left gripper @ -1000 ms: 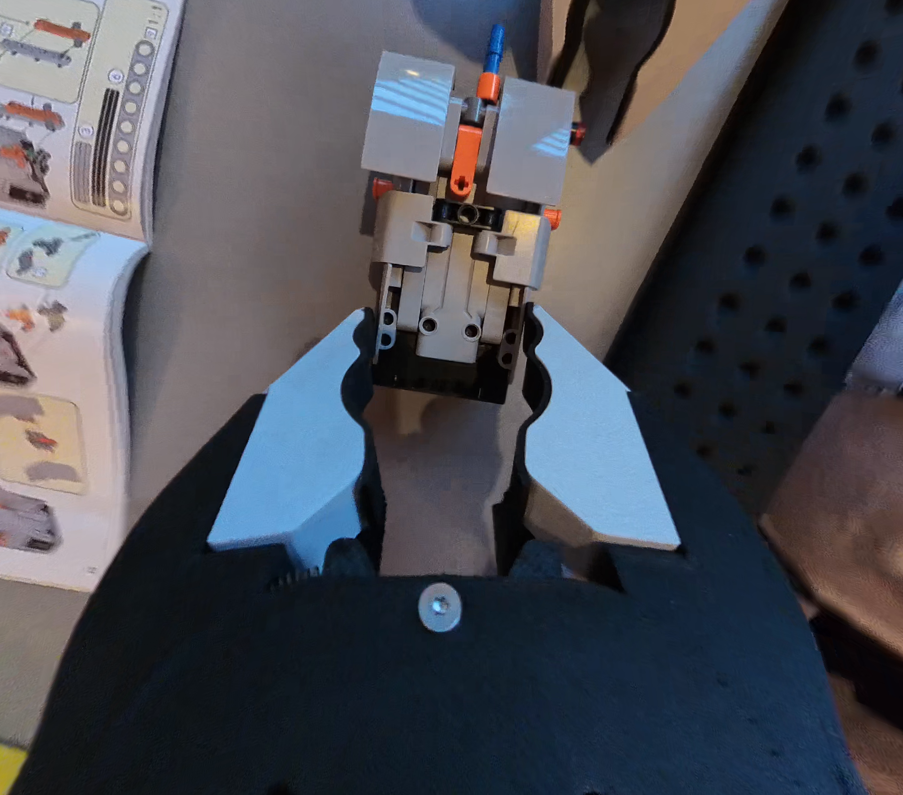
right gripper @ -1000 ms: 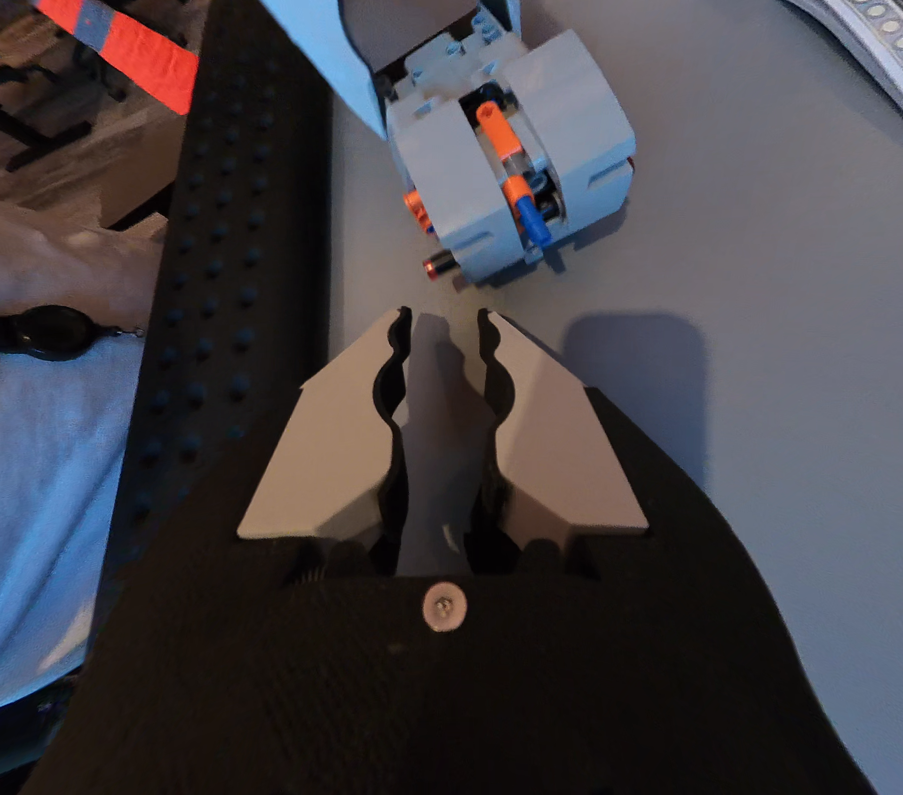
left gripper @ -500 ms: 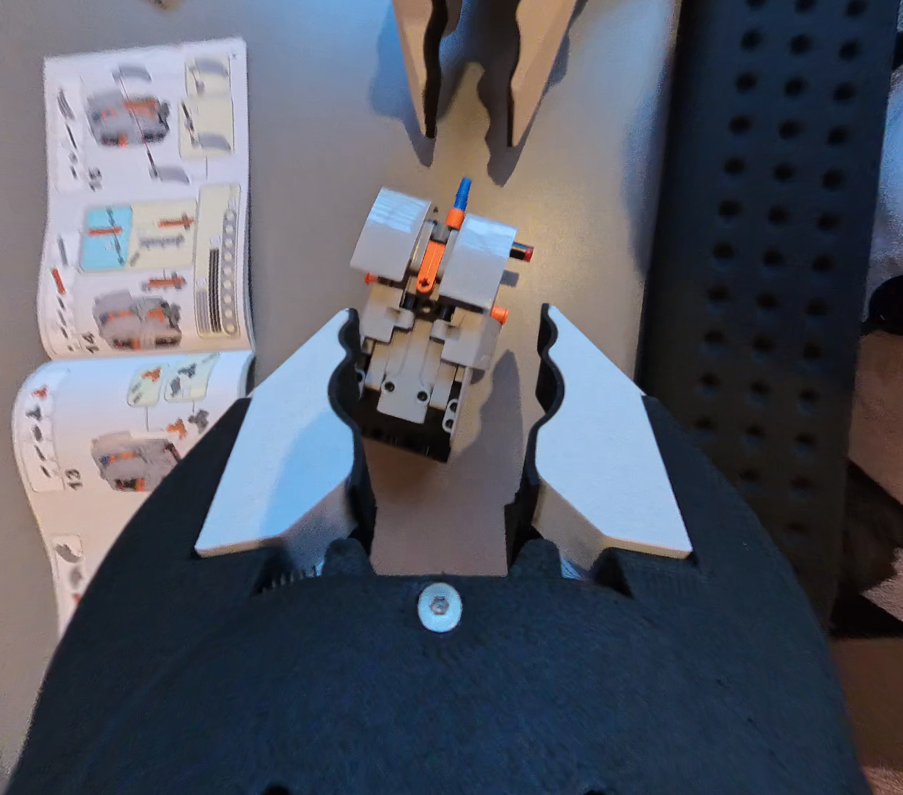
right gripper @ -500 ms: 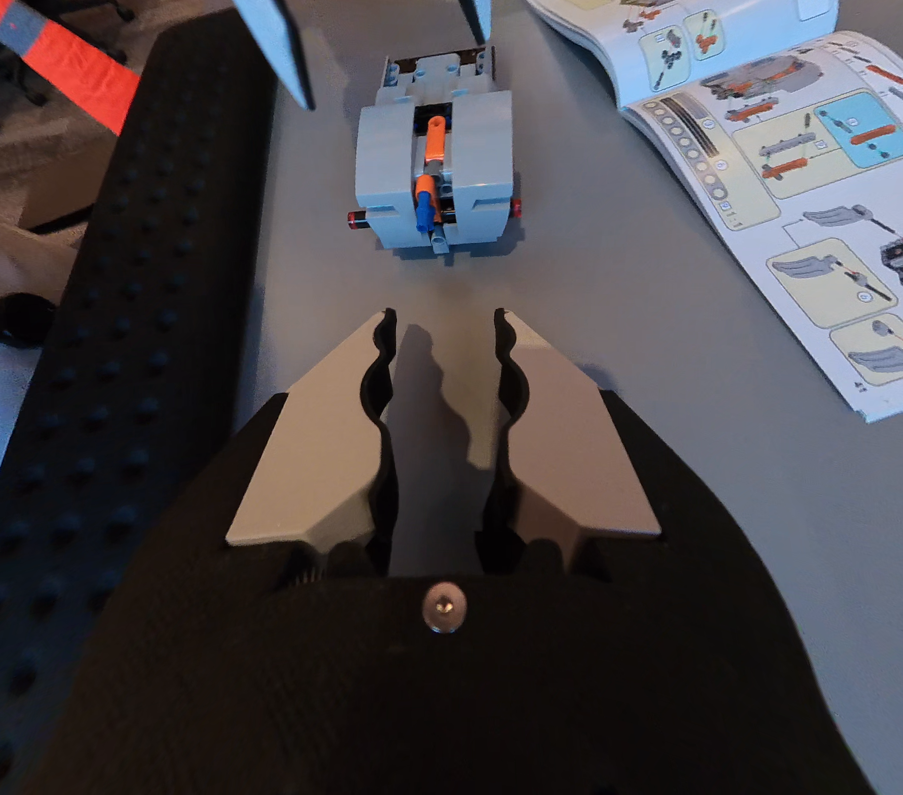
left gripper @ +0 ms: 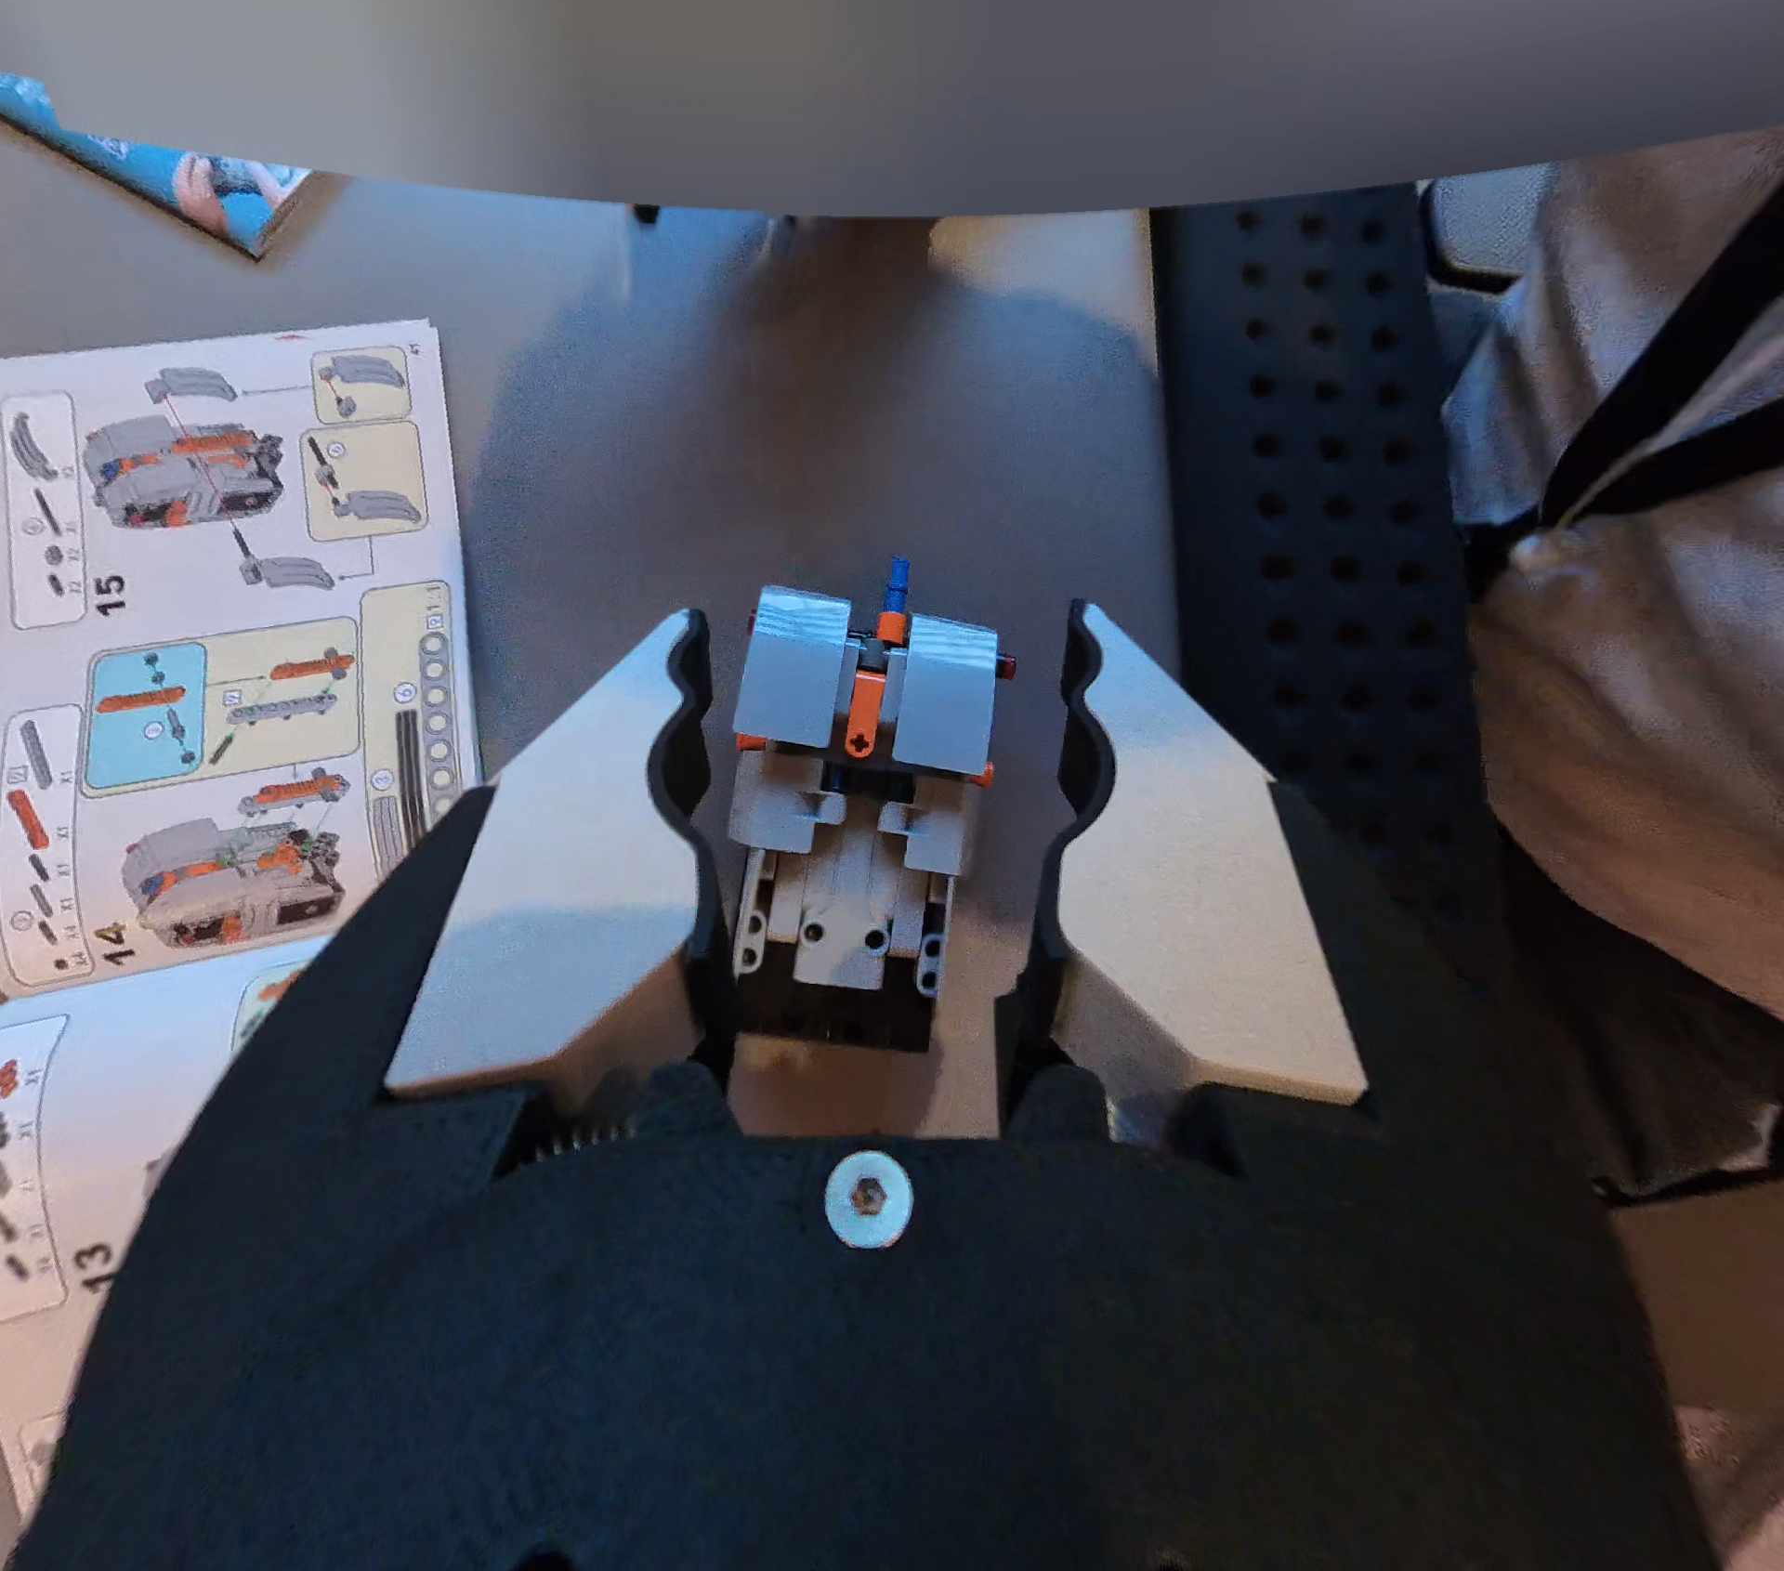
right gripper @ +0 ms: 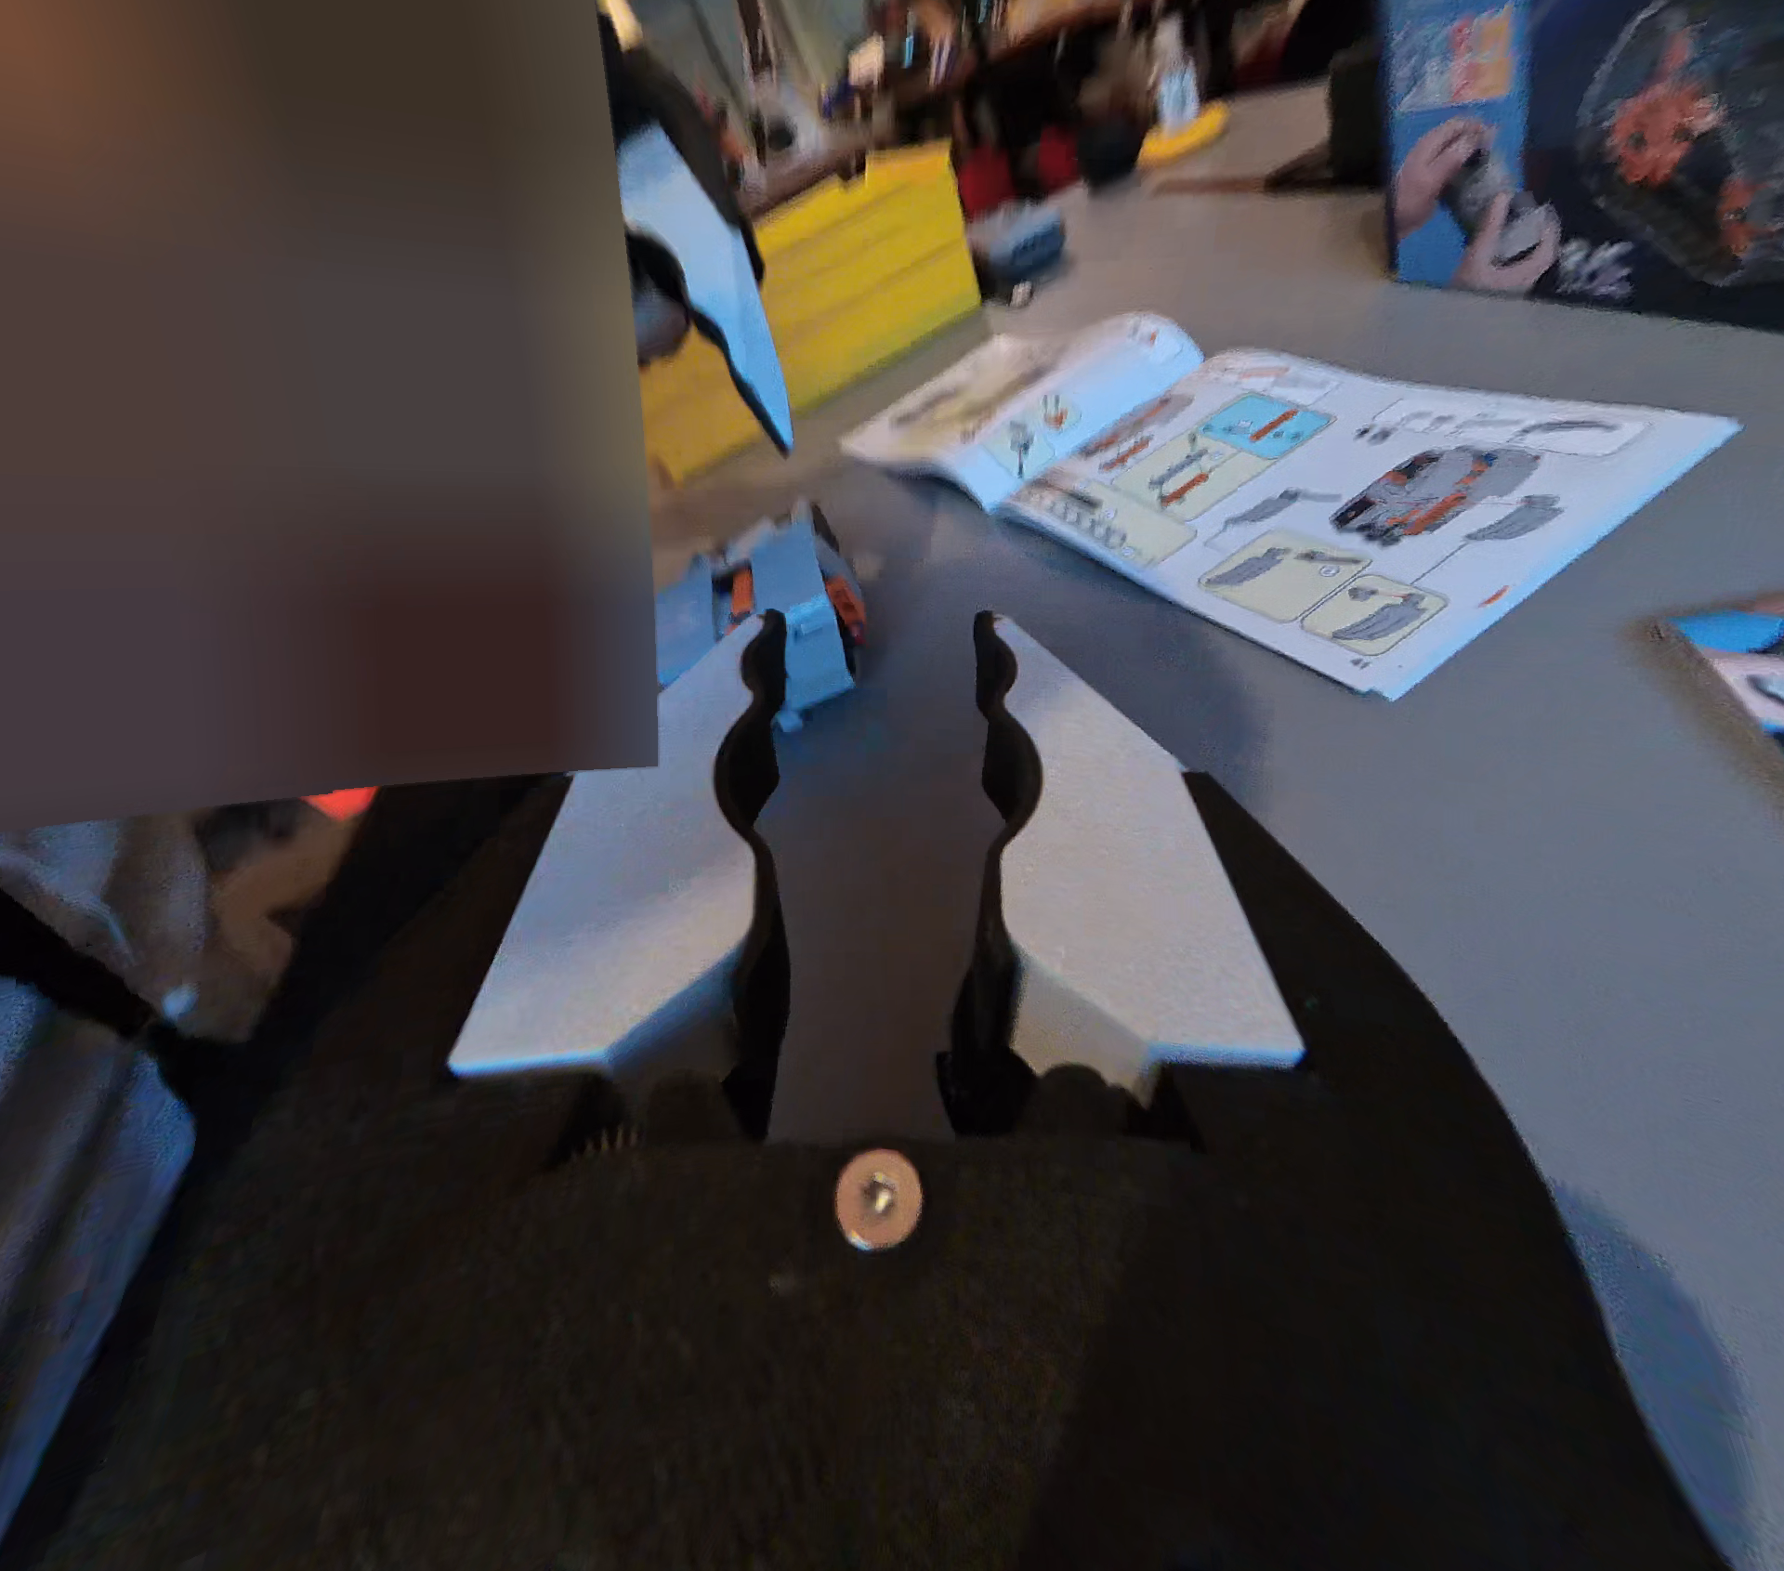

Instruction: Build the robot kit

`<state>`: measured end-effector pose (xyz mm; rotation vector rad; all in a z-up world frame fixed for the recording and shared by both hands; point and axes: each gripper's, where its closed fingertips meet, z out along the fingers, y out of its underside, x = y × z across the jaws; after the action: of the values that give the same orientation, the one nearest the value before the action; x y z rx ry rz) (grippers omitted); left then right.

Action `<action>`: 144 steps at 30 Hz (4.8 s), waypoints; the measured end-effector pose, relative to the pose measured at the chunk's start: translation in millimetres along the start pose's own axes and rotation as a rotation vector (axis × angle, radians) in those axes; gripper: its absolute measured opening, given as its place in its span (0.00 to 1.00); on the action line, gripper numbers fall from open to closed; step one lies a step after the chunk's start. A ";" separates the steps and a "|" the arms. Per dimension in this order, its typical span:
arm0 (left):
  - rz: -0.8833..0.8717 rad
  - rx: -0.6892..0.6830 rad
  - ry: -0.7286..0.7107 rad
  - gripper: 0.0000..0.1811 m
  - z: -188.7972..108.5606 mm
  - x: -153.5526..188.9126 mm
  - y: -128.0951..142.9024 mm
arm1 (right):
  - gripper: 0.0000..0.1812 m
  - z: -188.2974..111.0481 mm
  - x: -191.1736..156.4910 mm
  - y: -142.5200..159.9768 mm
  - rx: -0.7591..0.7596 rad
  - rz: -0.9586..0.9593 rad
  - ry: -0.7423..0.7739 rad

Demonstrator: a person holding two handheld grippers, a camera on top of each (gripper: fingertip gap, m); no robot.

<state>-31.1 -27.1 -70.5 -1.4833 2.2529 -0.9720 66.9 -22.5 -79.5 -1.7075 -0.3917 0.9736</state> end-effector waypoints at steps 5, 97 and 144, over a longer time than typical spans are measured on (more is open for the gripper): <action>0.010 -0.045 -0.079 0.43 -11.4 -2.4 1.5 | 0.24 -25.1 10.5 -39.1 0.225 0.004 0.075; 0.644 0.113 -0.430 0.26 26.8 11.3 50.0 | 0.04 67.3 -52.0 54.4 -0.324 -0.468 -0.074; 0.702 0.128 -0.423 0.28 34.3 14.9 54.6 | 0.02 70.7 -51.7 60.1 -0.371 -0.580 -0.022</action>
<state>-57.1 -39.9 -130.0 -0.6588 2.0892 -0.5084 -31.1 -34.3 -118.9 -1.7542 -1.0670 0.5099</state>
